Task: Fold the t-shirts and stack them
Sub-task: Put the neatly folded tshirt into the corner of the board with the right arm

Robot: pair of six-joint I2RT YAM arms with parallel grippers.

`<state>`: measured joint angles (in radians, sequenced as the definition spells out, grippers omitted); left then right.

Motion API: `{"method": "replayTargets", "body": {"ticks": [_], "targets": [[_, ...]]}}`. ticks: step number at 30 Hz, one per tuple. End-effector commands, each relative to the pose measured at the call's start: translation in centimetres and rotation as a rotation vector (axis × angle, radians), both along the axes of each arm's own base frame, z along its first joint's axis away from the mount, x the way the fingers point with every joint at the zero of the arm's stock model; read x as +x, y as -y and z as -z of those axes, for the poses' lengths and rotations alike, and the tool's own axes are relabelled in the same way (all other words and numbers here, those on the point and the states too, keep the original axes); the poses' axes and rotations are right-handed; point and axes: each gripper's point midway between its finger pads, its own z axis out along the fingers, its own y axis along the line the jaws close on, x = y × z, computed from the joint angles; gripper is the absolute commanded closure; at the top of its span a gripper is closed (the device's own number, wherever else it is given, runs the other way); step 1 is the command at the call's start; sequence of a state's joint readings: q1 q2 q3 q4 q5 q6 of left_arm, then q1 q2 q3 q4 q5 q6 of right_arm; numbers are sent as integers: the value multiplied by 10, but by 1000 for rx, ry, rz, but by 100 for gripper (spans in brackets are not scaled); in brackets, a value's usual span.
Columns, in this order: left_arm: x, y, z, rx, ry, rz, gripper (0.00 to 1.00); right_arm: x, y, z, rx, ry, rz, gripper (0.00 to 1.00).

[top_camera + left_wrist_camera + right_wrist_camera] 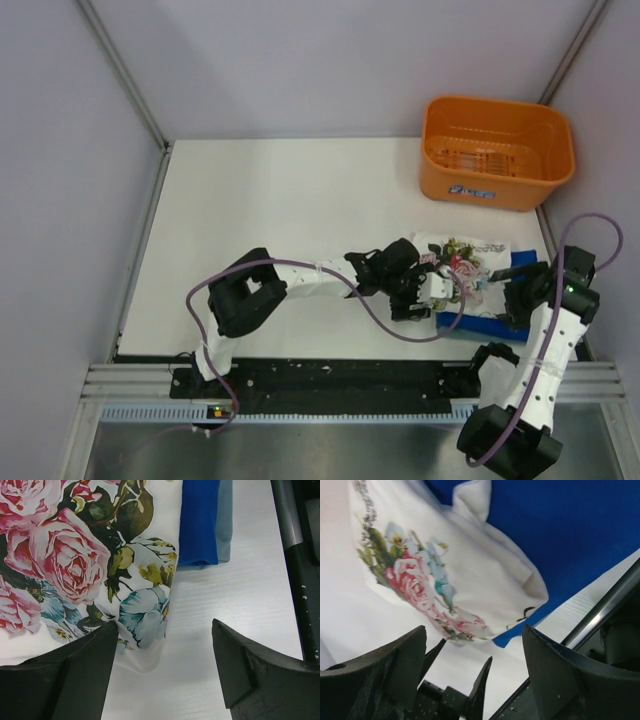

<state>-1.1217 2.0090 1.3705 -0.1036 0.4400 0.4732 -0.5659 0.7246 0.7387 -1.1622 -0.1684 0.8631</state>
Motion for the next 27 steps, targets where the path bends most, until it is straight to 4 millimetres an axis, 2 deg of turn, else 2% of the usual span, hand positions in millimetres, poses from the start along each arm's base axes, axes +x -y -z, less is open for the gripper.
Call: {"method": "replayTargets", "body": {"ticks": [1,4,7,10,13,17,19,24,27], "targets": [[-1,15,6,-47,12,9,21,2,3,-35,-31,22,-28,24],[6,23,2,-87,35,-16,24,-8,-12,-17,37,-17,-36,24],[4,24,6,-88,23,-11,26,-19,-14,7,46,-74,-30,25],[1,23,12,-83,0,-10,27,-9,-18,27,96,-56,-31,29],[1,22,17,-72,-4,-16,28,2,-6,27,49,-27,-19,38],[-1,19,25,-62,-1,5,32,15,5,4,5,20,-12,41],[0,19,27,-62,4,3,32,19,7,0,1,34,-16,42],[10,21,28,-67,51,-30,33,16,9,16,4,1,3,43],[13,20,31,-60,56,-43,33,15,2,28,50,-16,8,42]]}}
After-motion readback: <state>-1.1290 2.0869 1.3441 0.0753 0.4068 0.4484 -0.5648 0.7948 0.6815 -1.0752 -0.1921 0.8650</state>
